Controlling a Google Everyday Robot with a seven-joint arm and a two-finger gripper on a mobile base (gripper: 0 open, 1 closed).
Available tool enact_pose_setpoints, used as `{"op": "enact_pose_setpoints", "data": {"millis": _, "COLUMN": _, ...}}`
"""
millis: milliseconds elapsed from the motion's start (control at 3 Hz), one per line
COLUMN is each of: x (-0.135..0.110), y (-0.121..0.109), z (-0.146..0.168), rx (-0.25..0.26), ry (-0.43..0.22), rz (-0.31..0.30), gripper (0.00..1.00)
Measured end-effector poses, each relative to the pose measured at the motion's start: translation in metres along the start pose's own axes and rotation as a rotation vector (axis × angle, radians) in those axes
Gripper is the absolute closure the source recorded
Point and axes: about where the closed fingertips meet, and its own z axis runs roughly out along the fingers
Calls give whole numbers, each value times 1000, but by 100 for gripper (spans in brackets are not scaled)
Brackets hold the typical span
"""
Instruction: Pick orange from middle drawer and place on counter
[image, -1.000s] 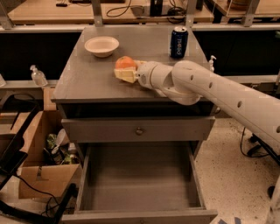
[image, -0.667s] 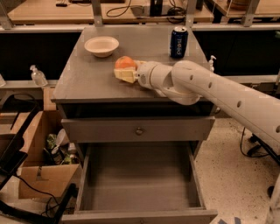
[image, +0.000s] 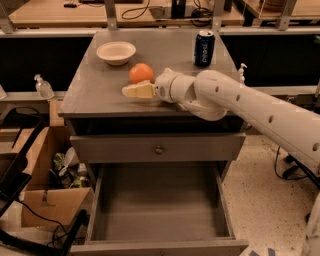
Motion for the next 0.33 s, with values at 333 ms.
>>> {"op": "enact_pose_setpoints", "data": {"millis": 333, "x": 0, "y": 0, "z": 0, "rx": 0, "ry": 0, "rz": 0, "gripper": 0}}
